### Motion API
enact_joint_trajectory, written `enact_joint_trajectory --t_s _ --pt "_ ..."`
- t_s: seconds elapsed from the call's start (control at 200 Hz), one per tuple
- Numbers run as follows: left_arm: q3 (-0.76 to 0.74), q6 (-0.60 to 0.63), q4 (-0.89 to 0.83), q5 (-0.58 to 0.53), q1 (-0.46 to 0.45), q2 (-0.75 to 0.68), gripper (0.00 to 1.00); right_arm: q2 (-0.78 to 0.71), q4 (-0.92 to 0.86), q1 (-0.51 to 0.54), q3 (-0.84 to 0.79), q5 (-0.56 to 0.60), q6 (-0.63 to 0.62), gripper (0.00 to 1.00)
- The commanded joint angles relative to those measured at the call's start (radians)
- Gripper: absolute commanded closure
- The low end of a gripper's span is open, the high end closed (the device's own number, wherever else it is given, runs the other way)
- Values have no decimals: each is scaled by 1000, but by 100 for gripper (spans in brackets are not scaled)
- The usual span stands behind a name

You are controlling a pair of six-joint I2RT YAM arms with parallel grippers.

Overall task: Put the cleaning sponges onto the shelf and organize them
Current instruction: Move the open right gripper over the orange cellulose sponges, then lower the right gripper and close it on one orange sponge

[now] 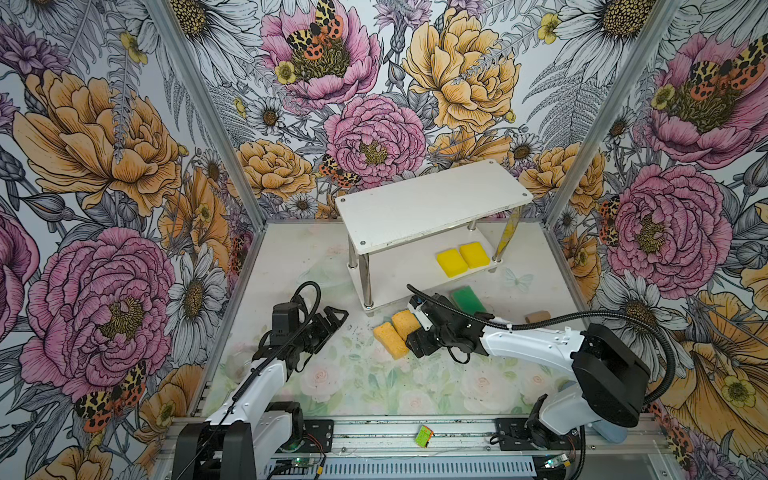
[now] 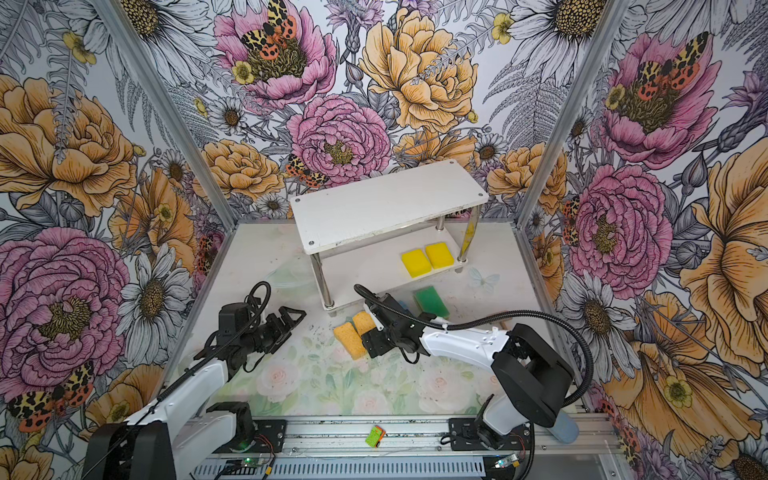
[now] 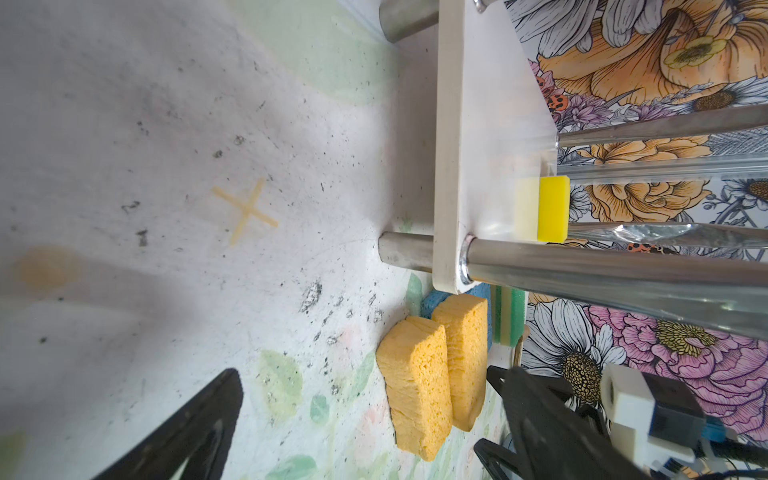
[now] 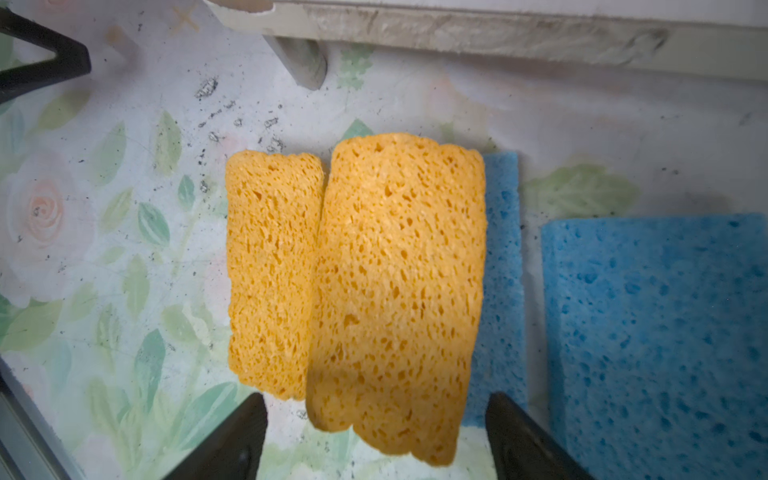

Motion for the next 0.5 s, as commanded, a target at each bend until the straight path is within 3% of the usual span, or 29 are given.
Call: enact_joint_trajectory --t_s 0.0,0.495 --pt "-16 -16 48 -27 -9 7 1 30 25 7 20 32 0 15" --pt "-26 -29 64 -56 -19 13 1 66 73 7 17 79 -16 18"
